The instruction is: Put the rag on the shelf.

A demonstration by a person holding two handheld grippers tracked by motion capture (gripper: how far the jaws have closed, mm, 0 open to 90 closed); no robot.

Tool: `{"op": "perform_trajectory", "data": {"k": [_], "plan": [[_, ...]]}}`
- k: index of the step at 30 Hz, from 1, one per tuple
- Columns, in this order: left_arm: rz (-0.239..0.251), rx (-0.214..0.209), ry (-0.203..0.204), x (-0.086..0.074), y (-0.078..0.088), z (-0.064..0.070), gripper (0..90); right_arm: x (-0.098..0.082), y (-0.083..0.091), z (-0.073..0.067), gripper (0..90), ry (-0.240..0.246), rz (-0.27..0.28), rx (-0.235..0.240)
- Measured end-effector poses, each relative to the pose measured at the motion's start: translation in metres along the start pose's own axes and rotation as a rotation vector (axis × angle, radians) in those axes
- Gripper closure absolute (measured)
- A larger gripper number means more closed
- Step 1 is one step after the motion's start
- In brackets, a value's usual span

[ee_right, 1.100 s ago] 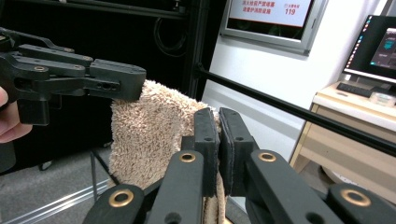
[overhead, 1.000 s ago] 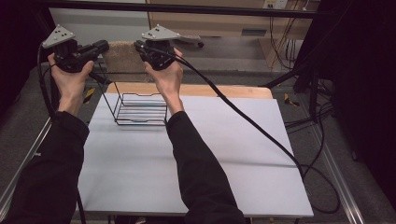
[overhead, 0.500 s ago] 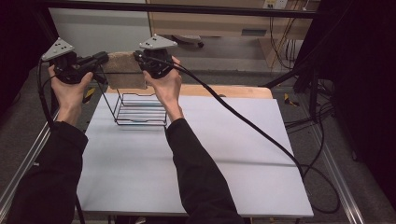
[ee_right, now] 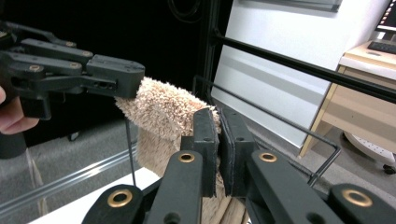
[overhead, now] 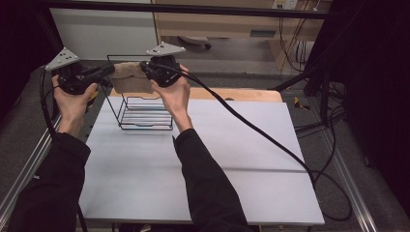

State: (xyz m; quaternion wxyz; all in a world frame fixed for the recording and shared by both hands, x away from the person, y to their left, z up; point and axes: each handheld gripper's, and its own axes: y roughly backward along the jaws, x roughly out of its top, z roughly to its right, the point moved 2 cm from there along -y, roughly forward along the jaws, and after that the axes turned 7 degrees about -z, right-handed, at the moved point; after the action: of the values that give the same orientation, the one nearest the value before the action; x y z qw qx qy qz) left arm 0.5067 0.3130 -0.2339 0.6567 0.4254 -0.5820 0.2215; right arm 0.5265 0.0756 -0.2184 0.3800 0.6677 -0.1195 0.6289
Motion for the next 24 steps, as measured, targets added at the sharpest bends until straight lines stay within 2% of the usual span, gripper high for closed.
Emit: {"op": "perform_trajectory", "data": {"k": [4, 7, 16, 24], "plan": [[-0.013, -0.013, 0.007, -0.006, 0.002, 0.002, 84.0, -0.004, 0.001, -0.005, 85.7, 0.018, -0.021, 0.01], [-0.023, -0.026, 0.015, -0.009, 0.004, 0.003, 83.1, -0.01, 0.001, -0.005, 85.6, -0.002, -0.038, 0.034], [-0.065, -0.012, 0.009, -0.014, 0.009, 0.01, 79.0, -0.022, -0.002, -0.007, 85.3, -0.008, -0.062, 0.055], [-0.055, -0.027, 0.042, -0.005, 0.016, 0.008, 74.7, -0.027, -0.005, -0.009, 85.1, 0.003, -0.081, 0.057]]}}
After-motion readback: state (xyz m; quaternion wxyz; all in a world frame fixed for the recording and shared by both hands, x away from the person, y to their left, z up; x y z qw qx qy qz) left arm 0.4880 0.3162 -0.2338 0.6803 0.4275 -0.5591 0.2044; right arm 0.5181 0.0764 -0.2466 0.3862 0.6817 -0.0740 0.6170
